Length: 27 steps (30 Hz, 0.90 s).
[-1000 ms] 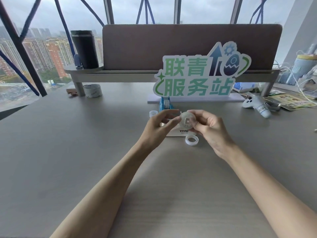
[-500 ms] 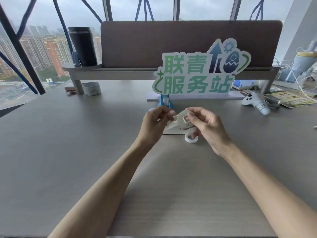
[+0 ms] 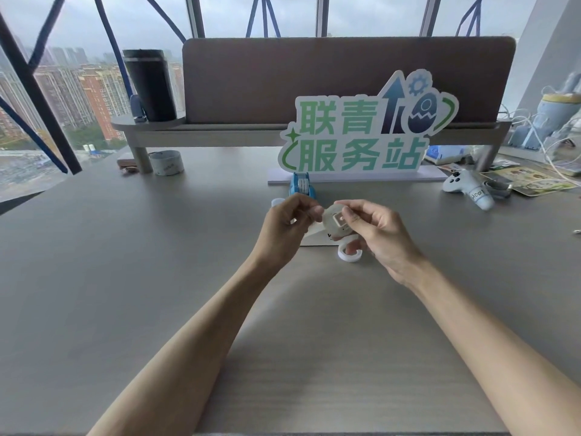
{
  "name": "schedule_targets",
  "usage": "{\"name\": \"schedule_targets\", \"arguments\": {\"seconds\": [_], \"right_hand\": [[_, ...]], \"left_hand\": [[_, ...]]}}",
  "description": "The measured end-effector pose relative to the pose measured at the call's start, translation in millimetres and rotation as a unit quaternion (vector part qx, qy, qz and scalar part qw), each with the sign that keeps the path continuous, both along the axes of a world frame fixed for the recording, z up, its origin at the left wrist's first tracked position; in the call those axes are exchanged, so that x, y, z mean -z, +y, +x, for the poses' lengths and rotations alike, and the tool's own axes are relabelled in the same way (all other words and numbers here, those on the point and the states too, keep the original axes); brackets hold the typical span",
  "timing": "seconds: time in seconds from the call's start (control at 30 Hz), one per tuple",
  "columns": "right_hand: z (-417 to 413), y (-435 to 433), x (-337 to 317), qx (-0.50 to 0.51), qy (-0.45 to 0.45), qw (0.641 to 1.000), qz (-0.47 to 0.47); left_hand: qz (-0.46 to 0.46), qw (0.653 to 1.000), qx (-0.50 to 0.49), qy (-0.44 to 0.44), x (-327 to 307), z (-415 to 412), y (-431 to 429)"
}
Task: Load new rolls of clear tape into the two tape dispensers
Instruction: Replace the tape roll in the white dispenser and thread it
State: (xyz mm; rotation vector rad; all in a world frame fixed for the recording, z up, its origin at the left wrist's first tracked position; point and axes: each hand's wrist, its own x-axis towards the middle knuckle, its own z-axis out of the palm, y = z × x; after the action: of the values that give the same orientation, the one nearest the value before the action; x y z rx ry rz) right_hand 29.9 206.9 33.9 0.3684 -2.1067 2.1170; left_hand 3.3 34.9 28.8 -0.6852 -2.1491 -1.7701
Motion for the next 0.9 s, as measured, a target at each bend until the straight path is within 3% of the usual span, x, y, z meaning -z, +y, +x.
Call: {"name": "schedule_targets", "arguments": {"seconds": [0.13,0.33,0.57,0.83,0.9], "right_hand": [[-3,5,0,0.017,0.028,0.998,0.050],[-7,13,2,0.074,0.150,0.973,0.157],[-14,9,4,0.170,0.296,0.895,0.286],[-33,18,15,0.210,0.370,0.817,0.389],[-35,20,19,0.210,0.362,0.817,0.396]], "left_hand": [[-0.001,1.000,0.003,-0.002,1,0,1],[0.036,0.998,0.003,-0.045,-3,2,-1],[0.050,0.995,-0.037,-0.075,-7,-4,7],[0.000,0.993,-0.112,-0.040,1,-24,15],[-0.020,0.992,-0.123,-0.031,4,-26,15]]}}
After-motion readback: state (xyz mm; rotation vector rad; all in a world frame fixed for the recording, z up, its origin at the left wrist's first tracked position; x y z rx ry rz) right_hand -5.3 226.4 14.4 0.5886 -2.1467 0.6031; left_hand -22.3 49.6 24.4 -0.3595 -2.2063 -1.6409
